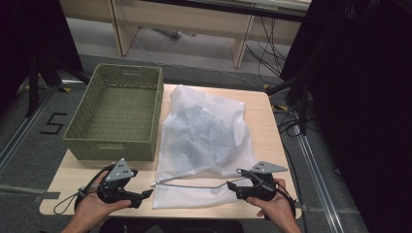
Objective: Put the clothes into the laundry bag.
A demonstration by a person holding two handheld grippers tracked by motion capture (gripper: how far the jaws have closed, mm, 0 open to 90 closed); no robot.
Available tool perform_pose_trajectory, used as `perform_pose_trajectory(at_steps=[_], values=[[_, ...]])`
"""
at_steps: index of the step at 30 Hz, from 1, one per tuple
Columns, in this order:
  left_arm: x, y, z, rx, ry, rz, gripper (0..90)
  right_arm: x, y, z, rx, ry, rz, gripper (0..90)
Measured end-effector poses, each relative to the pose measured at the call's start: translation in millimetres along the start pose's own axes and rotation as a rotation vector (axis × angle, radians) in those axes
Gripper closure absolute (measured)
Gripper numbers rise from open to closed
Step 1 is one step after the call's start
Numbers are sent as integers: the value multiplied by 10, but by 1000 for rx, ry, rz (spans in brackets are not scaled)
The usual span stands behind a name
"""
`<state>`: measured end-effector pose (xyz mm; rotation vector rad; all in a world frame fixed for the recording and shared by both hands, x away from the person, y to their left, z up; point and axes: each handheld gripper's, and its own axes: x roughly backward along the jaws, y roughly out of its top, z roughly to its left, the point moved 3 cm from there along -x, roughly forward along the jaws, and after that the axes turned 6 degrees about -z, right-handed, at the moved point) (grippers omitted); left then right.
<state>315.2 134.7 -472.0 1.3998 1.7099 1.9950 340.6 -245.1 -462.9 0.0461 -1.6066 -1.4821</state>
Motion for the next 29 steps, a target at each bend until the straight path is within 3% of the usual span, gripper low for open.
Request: perform_pose_trajectory(at_steps=[3, 4, 7, 8, 10, 11, 17, 18, 19, 20, 29], values=[[2, -20, -47, -17, -5, 16, 171, 18, -48, 34, 9, 0, 8, 282], [5, -26, -65, -5, -8, 11, 172, 22, -54, 22, 38, -10, 0, 282], [9, -25, -54, -25, -16, 7, 171, 44, -74, 58, 35, -3, 15, 281], [6, -32, -62, -3, -11, 6, 171, 55, -94, 77, 60, -2, 22, 281], [6, -32, -60, -9, -5, 6, 171, 48, -103, 96, 54, -5, 13, 281], [7, -34, -46, -25, -5, 15, 171, 48, -129, 116, 72, -6, 42, 281], [-3, -47, -26, -13, 4, 24, 171, 40, -135, 134, 70, 0, 58, 281], [0, -46, -26, -14, 7, 26, 172, 38, -133, 115, 88, -2, 57, 281], [-1, -45, -27, -14, 9, 23, 171, 41, -139, 134, 67, -3, 65, 281], [-3, -46, -27, -13, 6, 23, 172, 25, -141, 115, 95, -5, 50, 280], [-7, -46, -14, -20, 2, 26, 172, 17, -135, 112, 108, 1, 55, 281]])
